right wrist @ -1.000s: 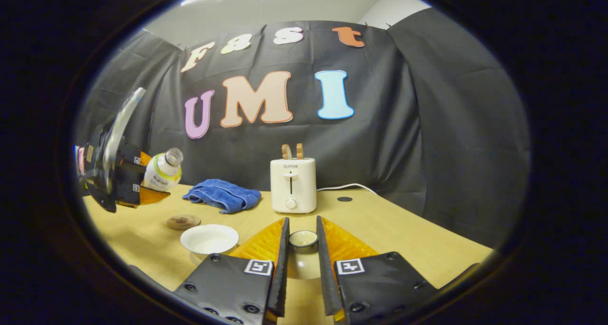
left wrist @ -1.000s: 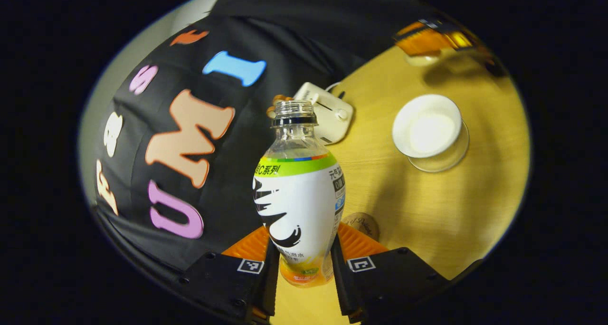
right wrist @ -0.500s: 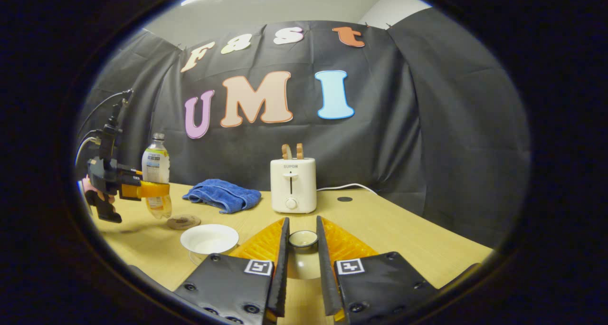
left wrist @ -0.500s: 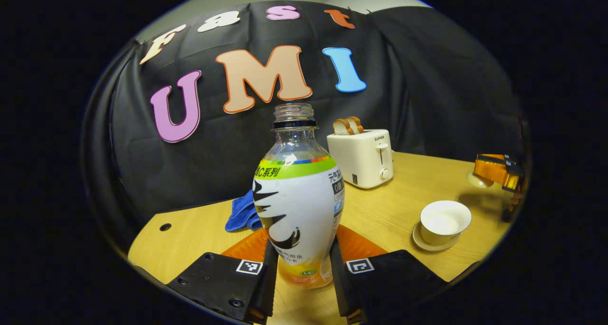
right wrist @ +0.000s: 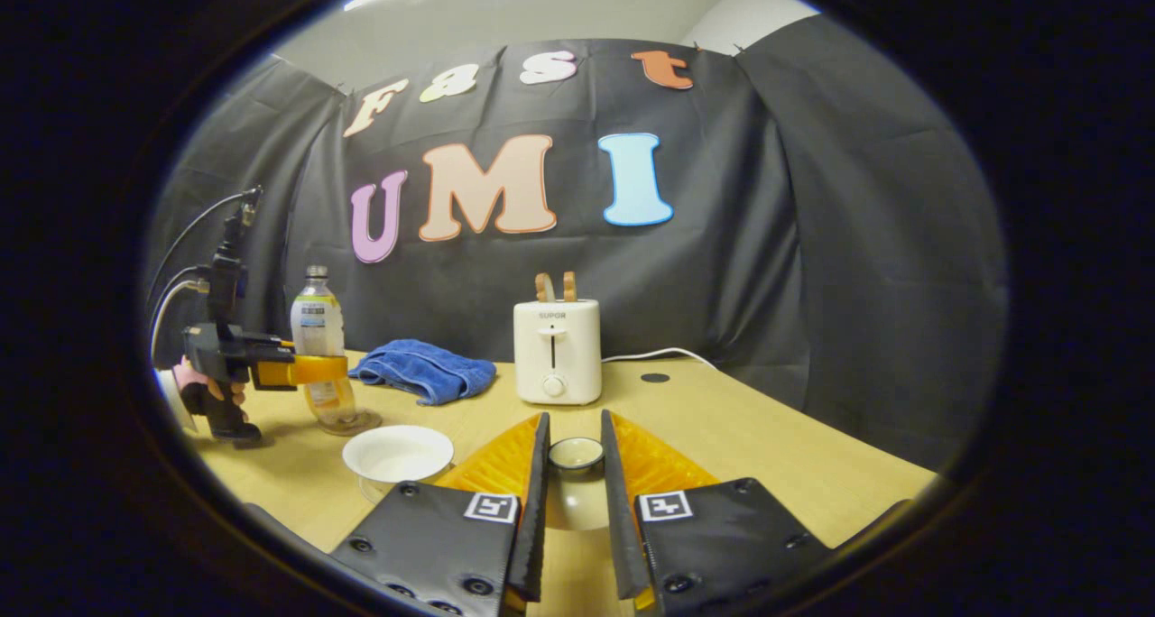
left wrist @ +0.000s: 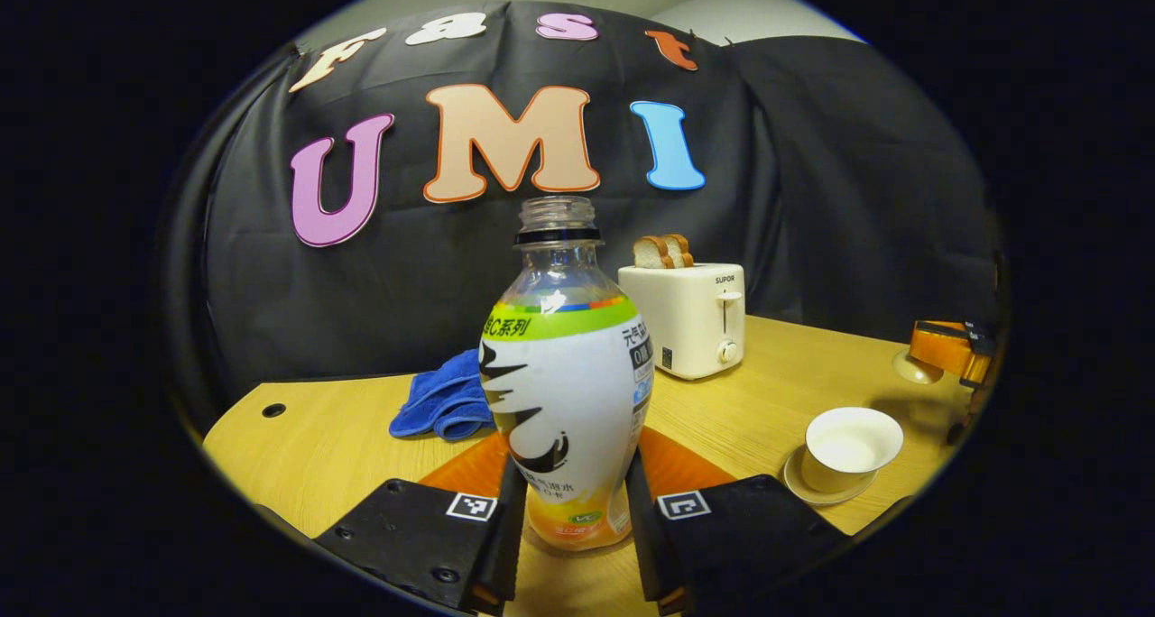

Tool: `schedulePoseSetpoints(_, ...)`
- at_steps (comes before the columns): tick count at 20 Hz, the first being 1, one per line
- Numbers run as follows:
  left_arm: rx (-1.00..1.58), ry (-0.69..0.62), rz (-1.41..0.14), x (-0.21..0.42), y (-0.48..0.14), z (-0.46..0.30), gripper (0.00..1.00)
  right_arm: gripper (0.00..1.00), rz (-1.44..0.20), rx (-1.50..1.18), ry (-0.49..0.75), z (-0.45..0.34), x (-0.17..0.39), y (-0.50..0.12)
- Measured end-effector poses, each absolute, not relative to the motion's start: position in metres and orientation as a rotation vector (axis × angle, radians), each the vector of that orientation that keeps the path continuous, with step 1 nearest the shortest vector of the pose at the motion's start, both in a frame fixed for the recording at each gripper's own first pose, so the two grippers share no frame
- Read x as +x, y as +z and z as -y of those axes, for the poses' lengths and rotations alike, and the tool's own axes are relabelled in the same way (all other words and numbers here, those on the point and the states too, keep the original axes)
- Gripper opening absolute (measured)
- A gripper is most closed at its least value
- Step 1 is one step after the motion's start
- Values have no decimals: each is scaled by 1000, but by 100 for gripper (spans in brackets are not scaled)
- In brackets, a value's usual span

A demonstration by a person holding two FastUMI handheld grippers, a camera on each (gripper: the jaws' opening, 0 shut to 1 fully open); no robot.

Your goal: Open the teacup lid with one hand, grasp the water bottle and pour water into the teacup with the other hand; after pouring, place the water bottle on the coaster and then close the teacup lid.

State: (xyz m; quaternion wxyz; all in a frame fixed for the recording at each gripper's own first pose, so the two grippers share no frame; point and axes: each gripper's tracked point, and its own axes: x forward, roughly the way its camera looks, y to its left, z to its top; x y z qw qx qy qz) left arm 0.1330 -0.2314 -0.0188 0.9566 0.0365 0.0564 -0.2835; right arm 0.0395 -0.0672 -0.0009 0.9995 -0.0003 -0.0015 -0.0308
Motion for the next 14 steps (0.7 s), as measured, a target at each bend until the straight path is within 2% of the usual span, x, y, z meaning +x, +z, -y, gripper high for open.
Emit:
schedulePoseSetpoints(5, 61, -584, -118, 136, -23, 233, 51, 34, 2, 0, -56, 66, 40, -1)
schedulePoseSetpoints(7, 55, -583, -118, 137, -26, 234, 51, 36, 2, 0, -56, 66, 41, -1)
schedulePoseSetpoints(14, 41, -573, -116, 136, -28, 232, 67, 35, 3, 0, -56, 66, 40, -1)
